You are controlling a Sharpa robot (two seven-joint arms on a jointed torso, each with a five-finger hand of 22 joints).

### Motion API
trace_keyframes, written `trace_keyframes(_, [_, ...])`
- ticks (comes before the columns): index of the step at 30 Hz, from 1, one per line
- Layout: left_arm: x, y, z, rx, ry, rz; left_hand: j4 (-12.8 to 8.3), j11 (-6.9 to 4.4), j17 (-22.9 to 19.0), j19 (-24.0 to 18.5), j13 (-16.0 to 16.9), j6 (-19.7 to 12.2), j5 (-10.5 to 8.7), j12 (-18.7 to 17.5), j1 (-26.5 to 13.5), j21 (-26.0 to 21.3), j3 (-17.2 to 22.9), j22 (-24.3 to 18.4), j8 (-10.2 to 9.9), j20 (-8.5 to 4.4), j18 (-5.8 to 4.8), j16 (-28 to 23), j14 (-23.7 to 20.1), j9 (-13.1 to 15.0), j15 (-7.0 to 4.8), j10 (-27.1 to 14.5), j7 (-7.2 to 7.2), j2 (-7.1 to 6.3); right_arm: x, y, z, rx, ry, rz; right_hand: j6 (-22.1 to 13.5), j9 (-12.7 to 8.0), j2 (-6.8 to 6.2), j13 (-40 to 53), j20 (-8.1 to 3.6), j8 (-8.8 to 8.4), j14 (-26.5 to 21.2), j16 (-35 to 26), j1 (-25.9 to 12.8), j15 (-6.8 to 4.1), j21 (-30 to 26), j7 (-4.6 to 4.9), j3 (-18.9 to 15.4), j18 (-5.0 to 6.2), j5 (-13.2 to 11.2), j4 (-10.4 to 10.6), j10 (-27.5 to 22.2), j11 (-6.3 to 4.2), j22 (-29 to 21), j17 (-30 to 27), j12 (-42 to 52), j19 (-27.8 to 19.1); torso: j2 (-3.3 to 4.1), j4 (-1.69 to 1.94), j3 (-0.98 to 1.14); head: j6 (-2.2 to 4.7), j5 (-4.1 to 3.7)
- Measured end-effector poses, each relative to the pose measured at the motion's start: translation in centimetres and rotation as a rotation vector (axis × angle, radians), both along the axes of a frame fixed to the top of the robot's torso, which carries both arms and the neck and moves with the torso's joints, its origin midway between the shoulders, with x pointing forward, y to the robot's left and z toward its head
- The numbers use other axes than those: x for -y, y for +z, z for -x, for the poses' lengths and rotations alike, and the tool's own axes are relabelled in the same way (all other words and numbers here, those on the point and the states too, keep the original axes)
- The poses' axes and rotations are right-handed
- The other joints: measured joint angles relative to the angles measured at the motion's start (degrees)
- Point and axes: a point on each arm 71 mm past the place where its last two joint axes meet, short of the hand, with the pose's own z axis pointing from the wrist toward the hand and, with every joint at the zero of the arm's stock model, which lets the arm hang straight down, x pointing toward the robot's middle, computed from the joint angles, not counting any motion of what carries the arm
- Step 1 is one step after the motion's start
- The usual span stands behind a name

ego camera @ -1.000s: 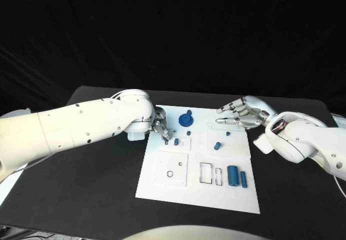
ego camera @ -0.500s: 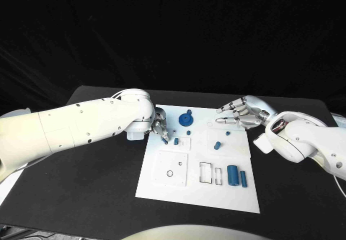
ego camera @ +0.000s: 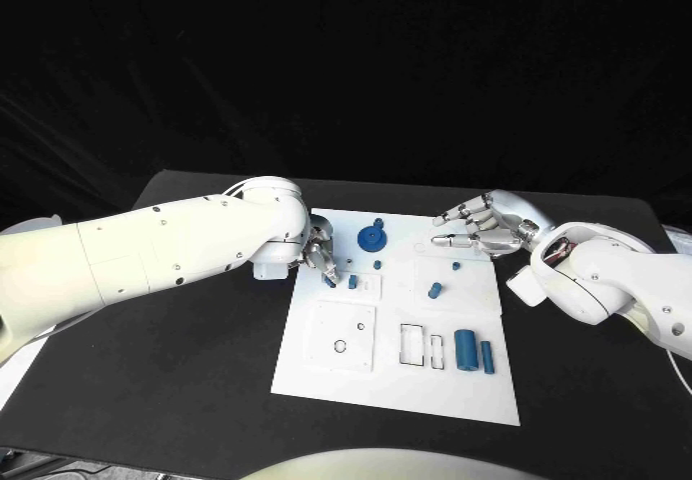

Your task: Assemble the parts on the task board

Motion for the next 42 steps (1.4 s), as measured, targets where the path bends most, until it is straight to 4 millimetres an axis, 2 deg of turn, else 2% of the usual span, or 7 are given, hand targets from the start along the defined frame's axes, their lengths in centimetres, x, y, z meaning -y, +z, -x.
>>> trace_keyframes(33, [0.17,-0.08,-0.23,-0.016,-0.017,-0.016,0.0,0.09,0.0,0.0,-0.1,0.0,0.04,0.0,0.0,0.0,0.0,0.0,0.1,0.00,0.00,0.0,0.0,0.0,0.00,-0.1,0.01,0.00,-0.05,0.01,0.06,0.000,0.004,-0.001,0.0,0.0,0.00,0.0,0.00,0.00,0.0,0.0,0.0,0.00,0.0,0.00,0.0,0.00,0.0,0.0,0.0,0.00,0.0,0.0,0.0,0.0,-0.01,-0.02,0.01,-0.41,-0.17])
trace_keyframes(42, [0.25,-0.19,-0.39,-0.017,-0.014,-0.016,0.3,-0.02,0.0,0.0,-0.4,0.4,-0.01,-0.2,-0.9,0.0,0.3,0.0,0.6,0.00,0.00,0.0,0.0,0.0,0.01,0.2,-0.01,0.92,-0.05,0.03,0.11,0.000,0.004,-0.001,0.0,0.1,0.00,0.0,0.00,0.00,0.0,0.0,0.0,0.00,0.0,0.00,-0.3,0.00,0.2,-0.3,0.0,0.00,0.0,0.0,-0.4,0.0,-0.02,-0.05,0.01,-0.41,-0.21])
